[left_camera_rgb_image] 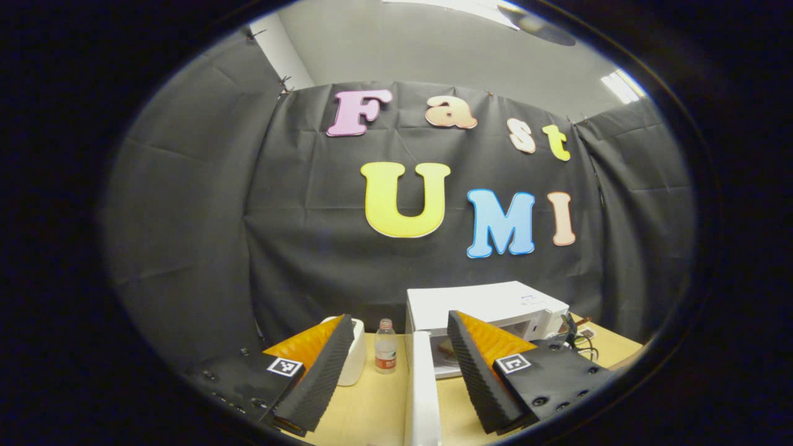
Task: Open the microwave oven with the left hand, put the food in, and close the microwave oven.
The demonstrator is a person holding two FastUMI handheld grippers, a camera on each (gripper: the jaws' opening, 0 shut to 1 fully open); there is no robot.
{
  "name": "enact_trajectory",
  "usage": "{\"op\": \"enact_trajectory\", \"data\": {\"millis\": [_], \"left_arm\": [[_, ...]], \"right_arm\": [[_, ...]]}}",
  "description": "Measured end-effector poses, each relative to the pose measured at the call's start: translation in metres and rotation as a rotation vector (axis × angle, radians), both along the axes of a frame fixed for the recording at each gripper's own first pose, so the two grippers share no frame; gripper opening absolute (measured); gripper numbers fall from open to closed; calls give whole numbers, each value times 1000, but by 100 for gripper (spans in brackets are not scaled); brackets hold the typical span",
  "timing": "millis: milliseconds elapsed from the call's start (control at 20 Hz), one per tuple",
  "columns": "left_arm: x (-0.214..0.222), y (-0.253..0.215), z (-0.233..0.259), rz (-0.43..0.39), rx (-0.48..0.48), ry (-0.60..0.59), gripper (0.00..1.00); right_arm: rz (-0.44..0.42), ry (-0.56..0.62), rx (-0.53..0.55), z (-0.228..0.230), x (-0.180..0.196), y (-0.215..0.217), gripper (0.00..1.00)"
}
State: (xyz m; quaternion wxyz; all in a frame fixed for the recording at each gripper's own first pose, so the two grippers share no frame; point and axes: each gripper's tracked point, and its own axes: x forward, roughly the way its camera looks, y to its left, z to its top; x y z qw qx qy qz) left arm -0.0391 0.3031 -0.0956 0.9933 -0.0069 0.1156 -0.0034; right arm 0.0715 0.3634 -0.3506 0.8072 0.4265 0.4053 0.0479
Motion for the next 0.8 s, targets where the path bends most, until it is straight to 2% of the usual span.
{"op": "enact_trajectory", "data": {"millis": [100, 200, 250, 300, 450, 650, 800], "left_arm": [[1, -15, -7, -16, -10, 6, 97], [0, -30, -13, -30, -18, 12, 99], [-1, -38, -14, -43, -26, 14, 97], [0, -47, -16, -53, -29, 16, 99], [-1, -68, -14, -81, -33, 19, 97], [3, -100, 4, -119, -39, -11, 99], [0, -123, 16, -143, -35, -36, 97]], "right_arm": [[67, -70, -139, 13, -22, -36, 97], [93, -144, -259, 35, -37, -74, 97], [90, -198, -301, 54, -42, -90, 96], [79, -257, -337, 75, -43, -106, 97], [45, -443, -468, 143, -49, -149, 97], [28, -633, -589, 224, -67, -177, 96], [28, -710, -638, 258, -78, -190, 96]]}}
